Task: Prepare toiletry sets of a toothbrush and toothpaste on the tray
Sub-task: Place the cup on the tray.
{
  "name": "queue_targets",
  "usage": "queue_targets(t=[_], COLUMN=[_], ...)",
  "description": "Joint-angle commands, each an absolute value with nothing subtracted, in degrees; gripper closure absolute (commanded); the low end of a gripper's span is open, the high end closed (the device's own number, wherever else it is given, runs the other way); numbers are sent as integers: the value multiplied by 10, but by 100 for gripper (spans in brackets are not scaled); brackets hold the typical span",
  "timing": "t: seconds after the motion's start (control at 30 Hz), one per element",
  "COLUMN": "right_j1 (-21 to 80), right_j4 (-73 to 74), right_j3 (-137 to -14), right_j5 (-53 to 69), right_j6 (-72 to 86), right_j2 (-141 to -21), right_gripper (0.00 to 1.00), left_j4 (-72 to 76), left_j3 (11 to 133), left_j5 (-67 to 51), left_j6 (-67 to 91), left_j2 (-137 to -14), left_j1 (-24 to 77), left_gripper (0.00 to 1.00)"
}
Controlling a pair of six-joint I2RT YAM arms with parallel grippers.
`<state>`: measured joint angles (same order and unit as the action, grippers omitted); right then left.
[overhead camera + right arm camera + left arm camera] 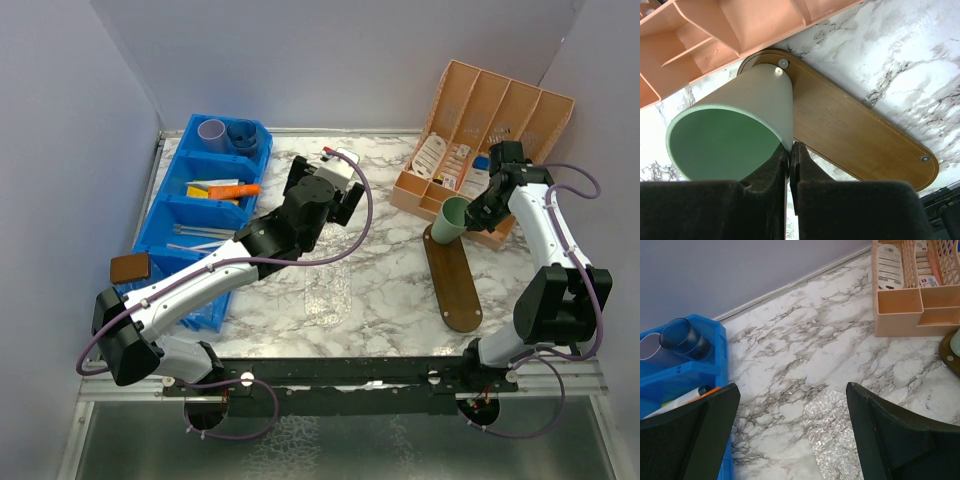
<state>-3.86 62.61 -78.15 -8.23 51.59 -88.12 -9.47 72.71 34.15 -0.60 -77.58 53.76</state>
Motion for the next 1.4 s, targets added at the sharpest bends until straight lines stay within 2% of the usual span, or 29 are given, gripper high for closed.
queue_targets(t=[0.0,0.27,0.43,0.57,0.7,0.9,1.07,1.2,1.37], right_j1=[-42,-42,-42,-42,-42,-42,-42,-36,-17], right_j4=[630,621,617,616,617,607,566,499,428], right_j3=[-791,-791,-793,-797,-804,-809,-793,-766,-728], right_j5=[-78,-72,-76,-77,-77,-87,-79,-33,131], right_j6=[507,499,496,492,489,476,434,361,243], right_j2=[-886,-880,-871,-868,-863,-831,-789,-744,-698], right_gripper=[98,90,82,72,70,53,45,39,37], left_j4=[-80,-81,-81,-81,-81,-81,-79,-77,-71], left_j3=[728,727,727,727,727,727,725,724,719], left_j5=[354,355,355,355,355,355,357,362,369], left_j6=[-9,-9,-9,-10,-10,-11,-12,-17,-24], left_j2=[-777,-777,-777,-776,-775,-775,-776,-775,-775], left_j1=[539,539,539,539,539,539,539,539,539], left_gripper=[9,9,9,9,8,8,8,8,8])
